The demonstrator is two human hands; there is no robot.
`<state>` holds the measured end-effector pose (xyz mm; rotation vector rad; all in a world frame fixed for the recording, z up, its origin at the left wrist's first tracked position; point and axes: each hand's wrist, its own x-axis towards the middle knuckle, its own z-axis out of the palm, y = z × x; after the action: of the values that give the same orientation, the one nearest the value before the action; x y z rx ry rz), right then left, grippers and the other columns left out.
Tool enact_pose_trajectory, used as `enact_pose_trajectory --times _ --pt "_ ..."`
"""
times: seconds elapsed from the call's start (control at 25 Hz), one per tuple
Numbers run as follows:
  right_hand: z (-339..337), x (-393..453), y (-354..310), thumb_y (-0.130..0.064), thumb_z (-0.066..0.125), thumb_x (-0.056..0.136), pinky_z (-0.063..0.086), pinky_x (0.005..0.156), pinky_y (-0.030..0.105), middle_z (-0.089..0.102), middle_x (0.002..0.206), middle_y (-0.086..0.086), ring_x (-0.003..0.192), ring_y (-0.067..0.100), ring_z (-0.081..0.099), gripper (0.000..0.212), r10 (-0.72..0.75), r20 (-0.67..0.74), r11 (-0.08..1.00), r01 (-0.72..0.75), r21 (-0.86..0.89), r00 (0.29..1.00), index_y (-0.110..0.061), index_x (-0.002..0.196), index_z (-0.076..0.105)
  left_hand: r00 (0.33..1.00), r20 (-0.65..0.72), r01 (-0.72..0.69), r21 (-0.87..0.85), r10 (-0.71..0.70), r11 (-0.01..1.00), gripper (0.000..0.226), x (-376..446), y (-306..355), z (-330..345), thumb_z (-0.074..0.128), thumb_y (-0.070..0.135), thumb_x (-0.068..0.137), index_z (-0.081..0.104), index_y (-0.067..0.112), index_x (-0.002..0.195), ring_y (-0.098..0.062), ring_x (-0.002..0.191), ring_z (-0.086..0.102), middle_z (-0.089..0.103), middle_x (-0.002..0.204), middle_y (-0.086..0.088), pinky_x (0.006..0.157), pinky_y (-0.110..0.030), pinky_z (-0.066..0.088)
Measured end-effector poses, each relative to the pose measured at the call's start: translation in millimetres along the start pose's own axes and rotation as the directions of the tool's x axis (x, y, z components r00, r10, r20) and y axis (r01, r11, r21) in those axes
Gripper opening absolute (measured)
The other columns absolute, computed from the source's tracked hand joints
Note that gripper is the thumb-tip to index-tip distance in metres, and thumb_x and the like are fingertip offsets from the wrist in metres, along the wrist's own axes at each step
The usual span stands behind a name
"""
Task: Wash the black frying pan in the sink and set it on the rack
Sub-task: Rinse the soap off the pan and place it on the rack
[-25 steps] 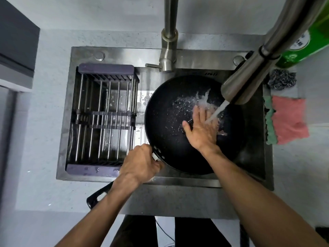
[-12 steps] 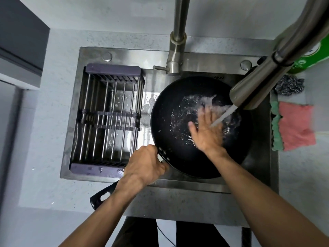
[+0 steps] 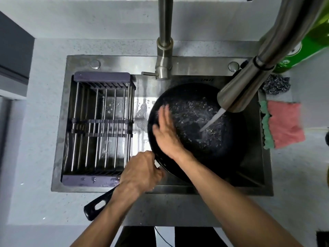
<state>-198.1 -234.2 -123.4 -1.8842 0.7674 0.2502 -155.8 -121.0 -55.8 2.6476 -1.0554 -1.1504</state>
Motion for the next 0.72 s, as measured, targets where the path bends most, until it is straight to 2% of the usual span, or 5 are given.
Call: enact_pose_trajectory --times 0.12,0.24,0.36,0.52,0.72 --pt "-38.1 -44.4 53.1 -0.023 0.032 0.108 -0.007 0.125 0.037 -0.021 0.163 -0.011 0.149 0.008 -0.020 0.062 0.004 0.468 0.957 0.133 -0.259 0.884 -0.026 0.159 -0.003 0.997 0.018 0.071 -0.113 -0.069 0.991 0.022 4.2 -13.4 0.7 0.078 0.036 0.070 0.066 0.018 0.076 -0.007 0.058 0.064 0.065 0.062 0.007 0.052 -0.020 0.048" --pt "-58.0 -68.2 70.3 -0.032 0.028 0.107 -0.005 0.124 0.037 -0.022 0.163 -0.008 0.152 0.017 -0.019 0.061 0.323 0.401 0.812 -0.034 -0.583 0.857 -0.026 0.159 -0.003 0.994 -0.020 0.101 -0.173 -0.106 0.980 0.021 6.3 -14.1 3.8 0.081 0.035 0.069 0.069 0.020 0.078 -0.007 0.060 0.065 0.066 0.062 0.010 0.060 -0.023 0.053" --pt "-59.6 -71.9 74.9 -0.018 0.033 0.105 -0.009 0.121 0.026 -0.010 0.162 -0.017 0.151 0.007 -0.011 0.059 0.249 0.555 0.929 -0.034 -0.368 0.793 -0.030 0.159 0.013 0.994 -0.061 0.079 -0.098 -0.085 0.992 0.022 7.4 -10.6 4.4 0.081 0.038 0.072 0.071 0.024 0.086 -0.003 0.054 0.057 0.060 0.056 0.014 0.058 -0.020 0.046" --pt "-67.2 -72.3 92.8 -0.035 0.027 0.107 -0.003 0.124 0.034 -0.013 0.167 -0.003 0.154 0.019 -0.009 0.058 0.373 0.305 0.771 -0.110 -0.628 0.876 -0.021 0.160 0.008 0.995 -0.028 0.091 -0.099 -0.094 0.991 0.023 6.4 -11.4 3.2 0.079 0.035 0.070 0.072 0.023 0.089 -0.010 0.063 0.065 0.067 0.063 0.009 0.064 -0.024 0.053" --pt "-29.5 -12.1 40.0 -0.029 0.036 0.108 -0.008 0.122 0.031 -0.013 0.165 -0.011 0.151 0.011 -0.013 0.061 -0.100 0.294 0.950 0.179 -0.255 0.951 -0.030 0.159 0.003 0.997 0.055 0.059 -0.039 -0.057 0.997 0.024 4.1 -2.7 7.5 0.075 0.036 0.069 0.066 0.017 0.081 -0.013 0.059 0.061 0.063 0.062 0.006 0.053 -0.020 0.040"
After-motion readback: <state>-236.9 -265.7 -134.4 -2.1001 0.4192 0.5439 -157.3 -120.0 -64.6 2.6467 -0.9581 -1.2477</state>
